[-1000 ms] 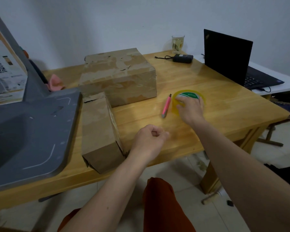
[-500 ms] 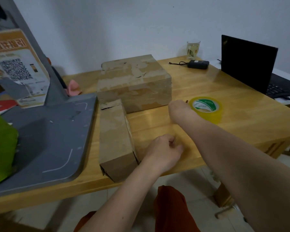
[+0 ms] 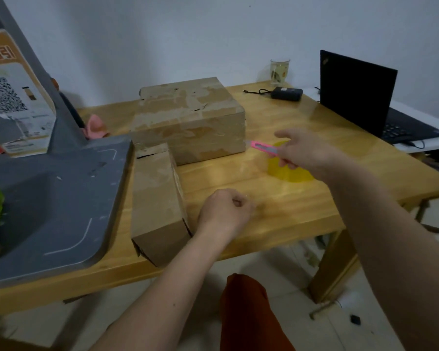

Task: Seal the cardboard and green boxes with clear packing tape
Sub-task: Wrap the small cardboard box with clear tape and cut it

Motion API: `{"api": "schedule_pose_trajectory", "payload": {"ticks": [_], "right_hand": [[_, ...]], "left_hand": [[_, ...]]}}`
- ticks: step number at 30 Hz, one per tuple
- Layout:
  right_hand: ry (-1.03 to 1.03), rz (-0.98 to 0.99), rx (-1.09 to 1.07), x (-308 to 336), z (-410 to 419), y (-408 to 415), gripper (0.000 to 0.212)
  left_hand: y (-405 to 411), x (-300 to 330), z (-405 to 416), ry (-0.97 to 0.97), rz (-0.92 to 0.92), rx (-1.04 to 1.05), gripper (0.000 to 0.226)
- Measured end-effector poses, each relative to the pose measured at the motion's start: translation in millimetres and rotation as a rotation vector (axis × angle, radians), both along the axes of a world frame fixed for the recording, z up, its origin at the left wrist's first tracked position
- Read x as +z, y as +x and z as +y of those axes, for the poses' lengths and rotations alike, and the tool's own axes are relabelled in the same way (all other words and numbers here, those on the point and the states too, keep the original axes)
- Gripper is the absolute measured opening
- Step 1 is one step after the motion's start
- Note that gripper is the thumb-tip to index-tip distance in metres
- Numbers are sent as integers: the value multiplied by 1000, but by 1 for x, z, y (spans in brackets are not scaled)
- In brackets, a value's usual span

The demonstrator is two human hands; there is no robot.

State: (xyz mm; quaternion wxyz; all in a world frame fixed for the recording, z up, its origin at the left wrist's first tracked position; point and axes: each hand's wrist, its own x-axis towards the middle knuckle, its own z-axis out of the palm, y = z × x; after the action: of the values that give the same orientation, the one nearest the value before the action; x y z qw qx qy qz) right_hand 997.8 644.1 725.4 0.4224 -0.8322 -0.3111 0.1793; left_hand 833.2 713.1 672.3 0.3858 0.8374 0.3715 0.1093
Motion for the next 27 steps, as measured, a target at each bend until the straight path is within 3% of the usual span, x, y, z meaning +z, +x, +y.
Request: {"api": "schedule_pose_trajectory", "payload": {"ticks": [7,10,18,20,24,27], "right_hand": [[159,120,20,-42,-77,-25,48],[226,226,59,-52,-91,-33,32],[202,186,-1,-78,-81,-38,20],[143,121,-2,-82,-77,-39,20],[-44,-200,2,-85,-69,-44,18],[-139,-400,-52,-81,-65,-51,35]], "left_hand": [[12,-5,1,36,-63,97,20],[14,-7,3,15,-92,133,25],[20,-16,13,18,-205,277,16],[19,-17,14,42,-180,274,18],[17,-18,14,74,-130,254,24],[17,-17,14,87,-133,260,24]]}}
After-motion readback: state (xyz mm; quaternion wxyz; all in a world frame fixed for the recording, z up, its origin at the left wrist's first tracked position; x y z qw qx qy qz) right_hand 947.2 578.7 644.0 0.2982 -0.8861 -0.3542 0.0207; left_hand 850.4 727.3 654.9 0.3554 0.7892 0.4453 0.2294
